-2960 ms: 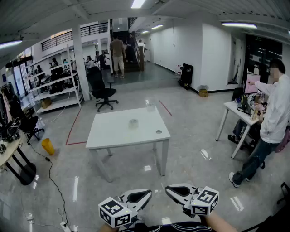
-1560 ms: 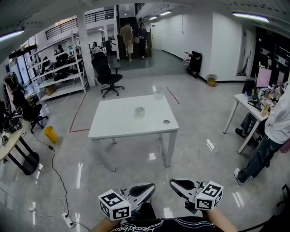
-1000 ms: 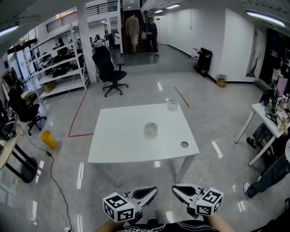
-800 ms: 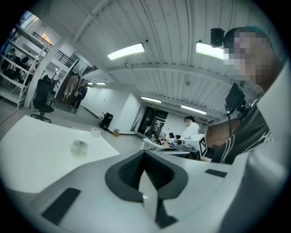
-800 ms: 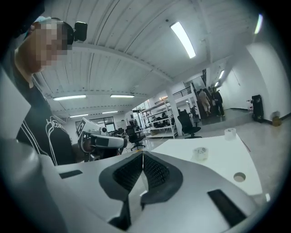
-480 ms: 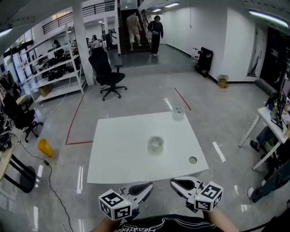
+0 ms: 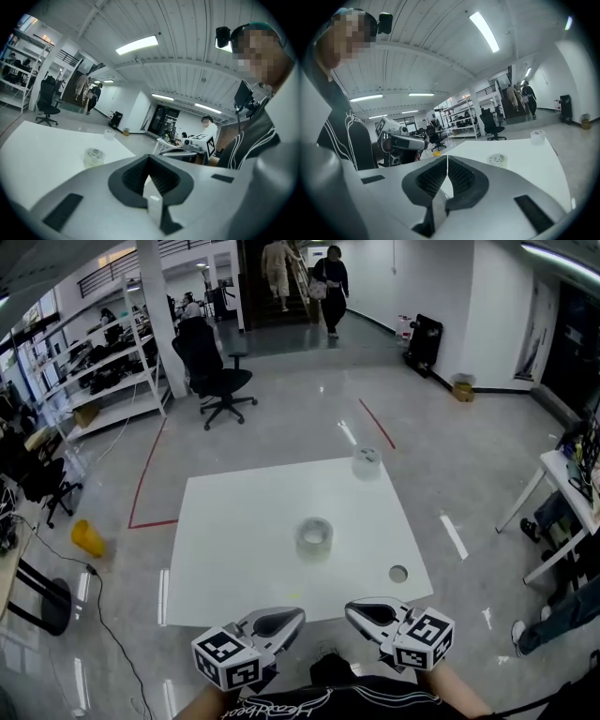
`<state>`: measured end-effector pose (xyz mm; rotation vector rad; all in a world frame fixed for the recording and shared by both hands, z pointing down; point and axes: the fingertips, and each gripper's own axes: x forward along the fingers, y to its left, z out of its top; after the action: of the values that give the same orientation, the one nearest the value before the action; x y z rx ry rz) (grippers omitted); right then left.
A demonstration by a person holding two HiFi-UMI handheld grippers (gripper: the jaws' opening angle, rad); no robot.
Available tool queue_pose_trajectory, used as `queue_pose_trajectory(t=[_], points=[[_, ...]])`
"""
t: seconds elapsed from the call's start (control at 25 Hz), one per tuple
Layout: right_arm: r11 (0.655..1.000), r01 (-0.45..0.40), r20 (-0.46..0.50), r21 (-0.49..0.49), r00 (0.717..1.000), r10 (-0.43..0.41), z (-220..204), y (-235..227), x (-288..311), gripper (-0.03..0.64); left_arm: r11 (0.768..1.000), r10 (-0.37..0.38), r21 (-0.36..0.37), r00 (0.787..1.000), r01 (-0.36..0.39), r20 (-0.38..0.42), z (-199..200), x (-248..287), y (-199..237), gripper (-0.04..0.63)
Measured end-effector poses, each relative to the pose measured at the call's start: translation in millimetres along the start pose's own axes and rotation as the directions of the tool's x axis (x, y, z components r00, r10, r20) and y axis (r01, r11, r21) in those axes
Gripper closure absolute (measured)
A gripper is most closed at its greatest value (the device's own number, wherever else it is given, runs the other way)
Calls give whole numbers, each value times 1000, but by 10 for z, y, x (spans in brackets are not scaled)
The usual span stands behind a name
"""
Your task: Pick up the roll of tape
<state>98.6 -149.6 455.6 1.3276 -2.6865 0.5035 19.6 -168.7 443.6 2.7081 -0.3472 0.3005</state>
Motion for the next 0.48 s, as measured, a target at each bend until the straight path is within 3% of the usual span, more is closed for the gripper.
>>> queue_pose_trajectory(t=[0.24, 0.48], points=[[1000, -12, -39, 27, 999, 13, -2, -418, 229, 603, 999, 43, -8, 998, -44, -54, 67, 263, 344, 592], [1000, -26, -109, 9, 994, 27, -33, -769, 463, 603, 996, 70, -59, 996, -73, -51, 72, 443, 664, 592]])
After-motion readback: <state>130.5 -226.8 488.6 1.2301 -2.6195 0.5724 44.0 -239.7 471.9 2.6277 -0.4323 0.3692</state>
